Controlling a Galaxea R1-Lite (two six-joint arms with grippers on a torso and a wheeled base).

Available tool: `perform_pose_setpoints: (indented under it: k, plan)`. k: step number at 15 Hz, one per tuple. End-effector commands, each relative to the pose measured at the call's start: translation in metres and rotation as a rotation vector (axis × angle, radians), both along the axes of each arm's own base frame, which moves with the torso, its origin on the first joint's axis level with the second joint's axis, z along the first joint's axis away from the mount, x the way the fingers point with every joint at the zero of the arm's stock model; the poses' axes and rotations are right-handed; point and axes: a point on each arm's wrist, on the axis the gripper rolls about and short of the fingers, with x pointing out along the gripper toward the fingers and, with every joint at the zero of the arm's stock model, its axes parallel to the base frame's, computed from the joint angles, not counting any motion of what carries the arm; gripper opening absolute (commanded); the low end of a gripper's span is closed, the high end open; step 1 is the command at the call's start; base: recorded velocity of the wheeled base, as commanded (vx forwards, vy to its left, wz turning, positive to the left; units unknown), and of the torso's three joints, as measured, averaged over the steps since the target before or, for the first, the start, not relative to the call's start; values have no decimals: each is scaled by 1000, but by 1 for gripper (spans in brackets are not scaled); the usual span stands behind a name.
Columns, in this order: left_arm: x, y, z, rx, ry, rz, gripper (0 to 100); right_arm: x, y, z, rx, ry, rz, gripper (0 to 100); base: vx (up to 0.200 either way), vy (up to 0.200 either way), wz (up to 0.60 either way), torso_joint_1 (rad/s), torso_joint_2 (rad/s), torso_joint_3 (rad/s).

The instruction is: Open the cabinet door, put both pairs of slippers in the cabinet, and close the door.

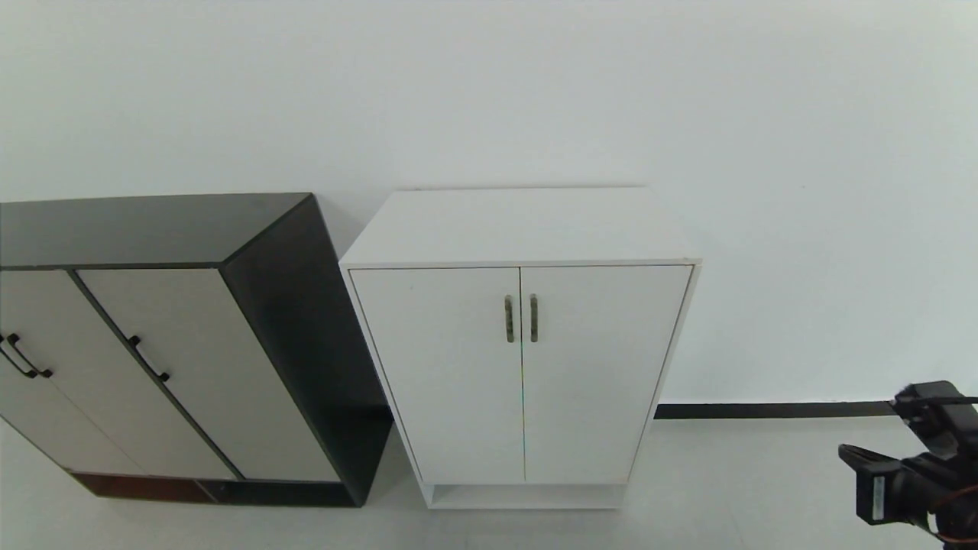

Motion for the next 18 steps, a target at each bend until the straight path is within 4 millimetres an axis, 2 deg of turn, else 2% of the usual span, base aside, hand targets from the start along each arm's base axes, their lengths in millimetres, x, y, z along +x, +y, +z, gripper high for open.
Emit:
perform_pose_setpoints:
  k: [1,6,7,9,11,15,18]
  plan:
    - [0,0,0,-1,-1,0,0,-31,-13,10,13,-23,-69,0,0,0,0,0,0,0]
    - [0,0,0,-1,-1,0,0,-92,-14,11,12,34,-67,0,0,0,0,0,0,0]
    - [0,0,0,-1,-1,0,0,-115,-15,9,12,11,-61,0,0,0,0,0,0,0]
    - [0,0,0,-1,-1,0,0,-143,-15,3,11,-45,-39,0,0,0,0,0,0,0]
    - [0,0,0,-1,-1,0,0,-163,-16,-4,21,-88,-21,0,0,0,0,0,0,0]
    - [0,0,0,-1,-1,0,0,-174,-16,-3,36,-210,-13,0,0,0,0,0,0,0]
    - [0,0,0,-1,-1,0,0,-182,-17,-10,52,-294,60,0,0,0,0,0,0,0]
